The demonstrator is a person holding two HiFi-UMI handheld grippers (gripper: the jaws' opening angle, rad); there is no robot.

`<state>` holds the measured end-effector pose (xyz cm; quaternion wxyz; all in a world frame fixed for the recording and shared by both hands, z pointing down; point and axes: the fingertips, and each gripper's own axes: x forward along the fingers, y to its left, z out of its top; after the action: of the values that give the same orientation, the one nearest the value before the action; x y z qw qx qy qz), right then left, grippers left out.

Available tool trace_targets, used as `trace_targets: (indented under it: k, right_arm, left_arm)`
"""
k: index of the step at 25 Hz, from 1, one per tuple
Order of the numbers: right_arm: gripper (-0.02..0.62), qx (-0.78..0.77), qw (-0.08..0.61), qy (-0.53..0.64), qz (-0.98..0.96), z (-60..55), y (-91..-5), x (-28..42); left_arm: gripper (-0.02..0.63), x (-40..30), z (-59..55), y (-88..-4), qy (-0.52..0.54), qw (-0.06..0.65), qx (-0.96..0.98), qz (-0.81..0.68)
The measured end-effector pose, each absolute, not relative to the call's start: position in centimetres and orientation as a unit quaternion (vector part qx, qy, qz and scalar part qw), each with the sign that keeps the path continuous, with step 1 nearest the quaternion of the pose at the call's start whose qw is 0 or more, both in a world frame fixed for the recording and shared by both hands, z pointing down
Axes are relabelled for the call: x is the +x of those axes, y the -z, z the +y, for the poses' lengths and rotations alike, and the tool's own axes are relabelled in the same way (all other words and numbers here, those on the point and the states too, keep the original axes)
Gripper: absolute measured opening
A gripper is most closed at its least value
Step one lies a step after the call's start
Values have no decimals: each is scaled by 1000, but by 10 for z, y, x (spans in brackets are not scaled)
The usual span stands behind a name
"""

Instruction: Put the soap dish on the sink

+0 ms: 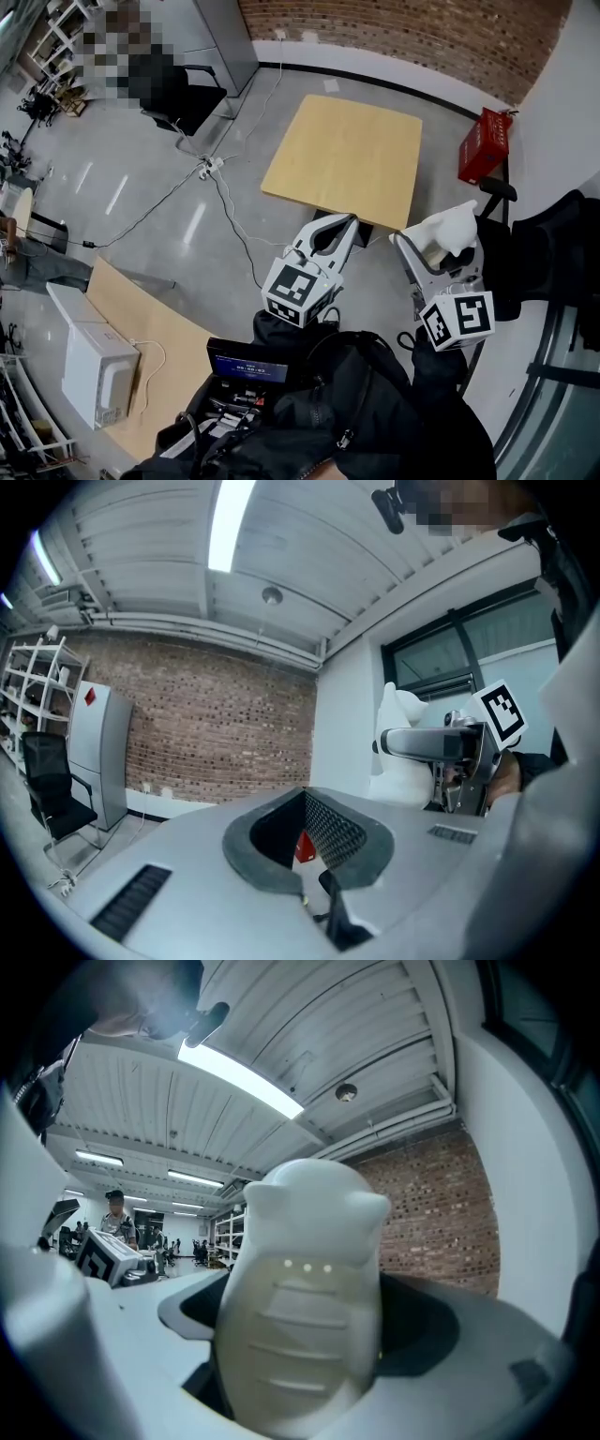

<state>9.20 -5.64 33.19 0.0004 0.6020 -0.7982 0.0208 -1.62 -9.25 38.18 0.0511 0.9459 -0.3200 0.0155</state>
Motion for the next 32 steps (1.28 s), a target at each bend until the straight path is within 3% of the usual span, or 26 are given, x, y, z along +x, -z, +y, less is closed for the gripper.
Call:
trace_targets:
  k: [22,32]
  right_arm:
    - [494,610,28,-65,-789,-145,-370,96]
    - [494,580,8,-54,-813,-215,-364,115]
  left_arm:
    - [2,-7,-173,-433,-55,119,949,-286]
    - [2,10,-242,-419,-58,94,940,-324]
